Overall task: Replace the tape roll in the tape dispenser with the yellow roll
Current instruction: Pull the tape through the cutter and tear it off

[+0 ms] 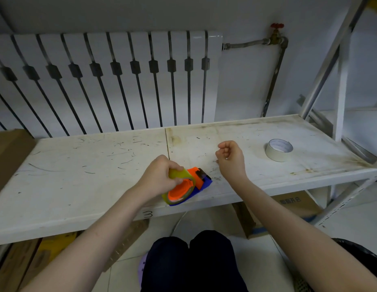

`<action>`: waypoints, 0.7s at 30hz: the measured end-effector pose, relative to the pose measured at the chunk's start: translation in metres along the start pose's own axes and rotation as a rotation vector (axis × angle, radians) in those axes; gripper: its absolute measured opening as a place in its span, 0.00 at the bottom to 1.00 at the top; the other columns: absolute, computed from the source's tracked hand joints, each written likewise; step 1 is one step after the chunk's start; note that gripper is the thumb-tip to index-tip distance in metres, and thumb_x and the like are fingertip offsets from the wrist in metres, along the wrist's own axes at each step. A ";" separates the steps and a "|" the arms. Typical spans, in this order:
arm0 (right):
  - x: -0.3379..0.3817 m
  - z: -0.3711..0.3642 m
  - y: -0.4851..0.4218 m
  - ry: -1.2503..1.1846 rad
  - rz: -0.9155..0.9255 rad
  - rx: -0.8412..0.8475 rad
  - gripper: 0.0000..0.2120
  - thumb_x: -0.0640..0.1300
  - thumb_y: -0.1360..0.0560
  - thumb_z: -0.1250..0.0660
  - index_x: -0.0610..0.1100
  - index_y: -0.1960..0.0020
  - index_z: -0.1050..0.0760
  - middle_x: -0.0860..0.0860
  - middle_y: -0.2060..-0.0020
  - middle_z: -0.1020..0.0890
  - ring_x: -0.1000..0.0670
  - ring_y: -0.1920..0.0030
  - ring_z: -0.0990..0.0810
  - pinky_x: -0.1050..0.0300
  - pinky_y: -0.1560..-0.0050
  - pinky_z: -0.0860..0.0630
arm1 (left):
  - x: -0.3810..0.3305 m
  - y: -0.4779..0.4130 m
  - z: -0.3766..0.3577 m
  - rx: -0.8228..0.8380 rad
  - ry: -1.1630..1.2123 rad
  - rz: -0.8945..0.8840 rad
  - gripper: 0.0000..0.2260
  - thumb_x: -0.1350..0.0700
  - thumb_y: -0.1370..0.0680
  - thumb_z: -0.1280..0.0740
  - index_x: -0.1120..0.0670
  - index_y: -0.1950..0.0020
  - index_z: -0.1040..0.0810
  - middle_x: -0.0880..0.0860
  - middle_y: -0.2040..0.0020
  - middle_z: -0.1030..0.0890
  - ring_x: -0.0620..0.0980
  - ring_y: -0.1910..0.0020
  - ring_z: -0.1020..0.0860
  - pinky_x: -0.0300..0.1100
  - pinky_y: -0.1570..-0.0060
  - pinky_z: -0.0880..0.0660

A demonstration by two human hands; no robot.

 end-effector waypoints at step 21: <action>0.055 0.025 -0.033 -0.222 0.052 -0.192 0.10 0.34 0.24 0.39 0.45 0.47 0.32 0.51 0.60 0.25 0.52 0.58 0.24 0.60 0.56 0.26 | 0.003 0.003 -0.005 0.042 -0.017 -0.014 0.19 0.57 0.29 0.27 0.53 0.39 0.21 0.52 0.38 0.23 0.52 0.39 0.25 0.42 0.43 0.25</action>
Point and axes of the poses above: each hand's wrist, its own y-axis away from the middle knuckle, its own z-axis out of the back of the hand, x = y × z, the point moved 10 cm from there along -y, towards the middle knuckle
